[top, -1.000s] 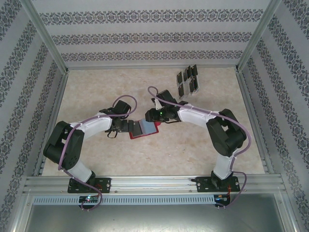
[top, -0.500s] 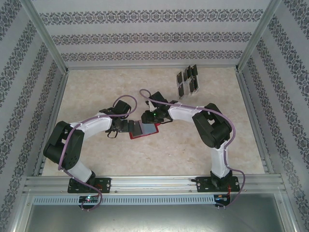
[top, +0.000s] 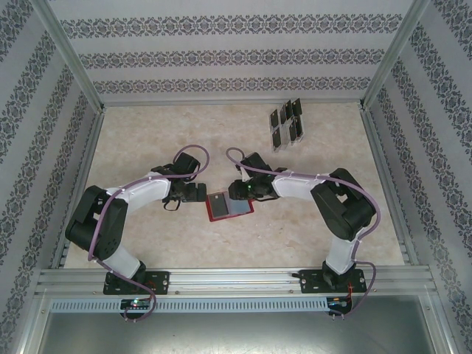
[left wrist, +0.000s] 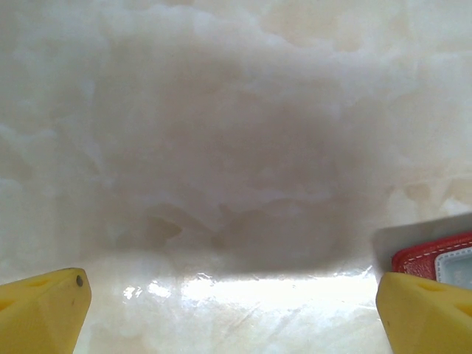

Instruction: Put the credit cards into the card holder

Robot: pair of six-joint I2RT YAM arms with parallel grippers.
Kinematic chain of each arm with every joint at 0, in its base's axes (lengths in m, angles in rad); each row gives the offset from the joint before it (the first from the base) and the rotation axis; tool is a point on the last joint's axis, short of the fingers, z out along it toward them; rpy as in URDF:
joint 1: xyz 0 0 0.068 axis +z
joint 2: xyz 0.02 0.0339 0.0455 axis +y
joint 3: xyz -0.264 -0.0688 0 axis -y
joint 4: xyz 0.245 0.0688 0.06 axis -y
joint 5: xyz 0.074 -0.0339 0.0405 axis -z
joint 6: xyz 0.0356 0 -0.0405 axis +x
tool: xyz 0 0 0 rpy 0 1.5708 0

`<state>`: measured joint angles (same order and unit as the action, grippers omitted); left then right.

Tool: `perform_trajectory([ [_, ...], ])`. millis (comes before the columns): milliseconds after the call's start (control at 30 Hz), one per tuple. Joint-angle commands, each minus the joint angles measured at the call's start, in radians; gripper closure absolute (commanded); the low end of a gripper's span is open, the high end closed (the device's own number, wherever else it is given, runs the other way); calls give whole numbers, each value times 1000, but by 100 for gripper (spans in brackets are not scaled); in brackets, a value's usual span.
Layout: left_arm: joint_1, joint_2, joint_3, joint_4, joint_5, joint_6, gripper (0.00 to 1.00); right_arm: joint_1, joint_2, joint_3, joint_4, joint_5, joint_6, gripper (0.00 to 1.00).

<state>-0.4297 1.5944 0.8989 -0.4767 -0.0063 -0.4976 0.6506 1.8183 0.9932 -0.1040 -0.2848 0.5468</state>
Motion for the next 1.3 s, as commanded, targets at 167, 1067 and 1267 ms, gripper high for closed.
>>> perform_trajectory([
  [167, -46, -39, 9, 36, 48, -10, 0, -2, -113, 30, -129, 39, -22, 55],
  [1067, -126, 46, -14, 49, -1, -29, 0, -5, 8, 50, -155, 47, -133, 51],
  [1267, -126, 53, -17, 56, -4, -27, 0, -5, 11, 28, -119, -16, -103, 51],
])
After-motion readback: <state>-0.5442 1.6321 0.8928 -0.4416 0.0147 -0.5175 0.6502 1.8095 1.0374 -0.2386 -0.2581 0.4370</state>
